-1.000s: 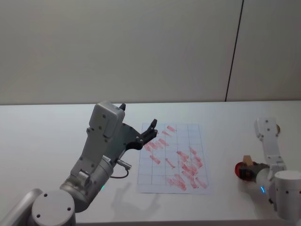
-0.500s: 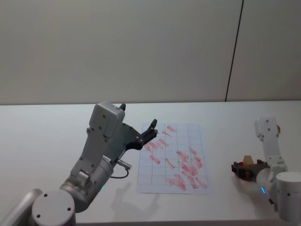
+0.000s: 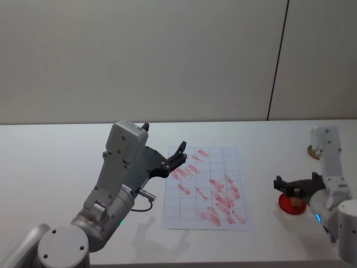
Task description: Use the one hand to pick up the stamp and affix it onto the A4 paper.
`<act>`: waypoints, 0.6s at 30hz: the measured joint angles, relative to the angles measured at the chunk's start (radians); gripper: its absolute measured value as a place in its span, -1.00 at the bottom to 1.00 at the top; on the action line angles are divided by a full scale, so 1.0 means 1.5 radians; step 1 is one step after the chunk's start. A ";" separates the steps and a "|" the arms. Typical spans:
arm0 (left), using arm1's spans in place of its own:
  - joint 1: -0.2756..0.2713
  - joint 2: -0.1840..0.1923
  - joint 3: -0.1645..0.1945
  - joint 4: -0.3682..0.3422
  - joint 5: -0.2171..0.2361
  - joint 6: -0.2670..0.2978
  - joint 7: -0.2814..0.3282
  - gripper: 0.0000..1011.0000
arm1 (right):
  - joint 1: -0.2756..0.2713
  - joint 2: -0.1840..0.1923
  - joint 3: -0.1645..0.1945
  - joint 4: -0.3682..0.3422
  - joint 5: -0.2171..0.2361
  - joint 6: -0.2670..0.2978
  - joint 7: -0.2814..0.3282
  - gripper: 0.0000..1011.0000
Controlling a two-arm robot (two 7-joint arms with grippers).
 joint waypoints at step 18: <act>0.000 0.000 0.000 0.000 0.000 0.000 0.000 0.96 | -0.054 0.017 0.004 -0.110 -0.013 -0.043 0.015 0.98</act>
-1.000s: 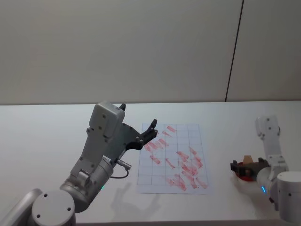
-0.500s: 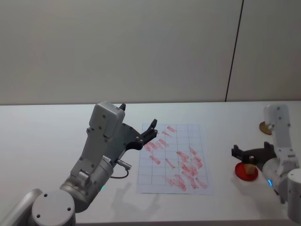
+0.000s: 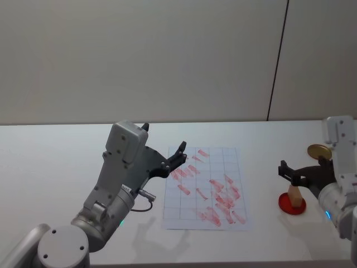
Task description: Use the one hand to pick up the stamp and affix it onto the A4 paper.
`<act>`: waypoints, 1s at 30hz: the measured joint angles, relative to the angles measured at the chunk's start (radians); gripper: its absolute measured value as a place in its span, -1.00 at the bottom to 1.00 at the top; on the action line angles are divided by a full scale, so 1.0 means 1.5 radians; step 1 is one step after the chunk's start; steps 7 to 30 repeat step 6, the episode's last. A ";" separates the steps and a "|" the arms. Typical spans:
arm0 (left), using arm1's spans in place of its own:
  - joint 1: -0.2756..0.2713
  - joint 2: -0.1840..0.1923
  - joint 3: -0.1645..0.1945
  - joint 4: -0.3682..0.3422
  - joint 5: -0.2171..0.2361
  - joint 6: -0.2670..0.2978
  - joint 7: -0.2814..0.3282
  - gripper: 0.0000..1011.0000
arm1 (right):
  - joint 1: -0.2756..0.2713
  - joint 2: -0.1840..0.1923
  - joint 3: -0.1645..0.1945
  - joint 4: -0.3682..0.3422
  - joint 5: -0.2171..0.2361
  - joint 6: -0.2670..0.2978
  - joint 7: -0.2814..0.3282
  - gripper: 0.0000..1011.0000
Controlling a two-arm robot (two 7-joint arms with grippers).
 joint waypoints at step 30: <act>0.000 0.000 0.000 0.000 0.000 0.000 0.000 0.96 | -0.007 0.002 0.000 -0.014 -0.002 -0.005 0.002 0.98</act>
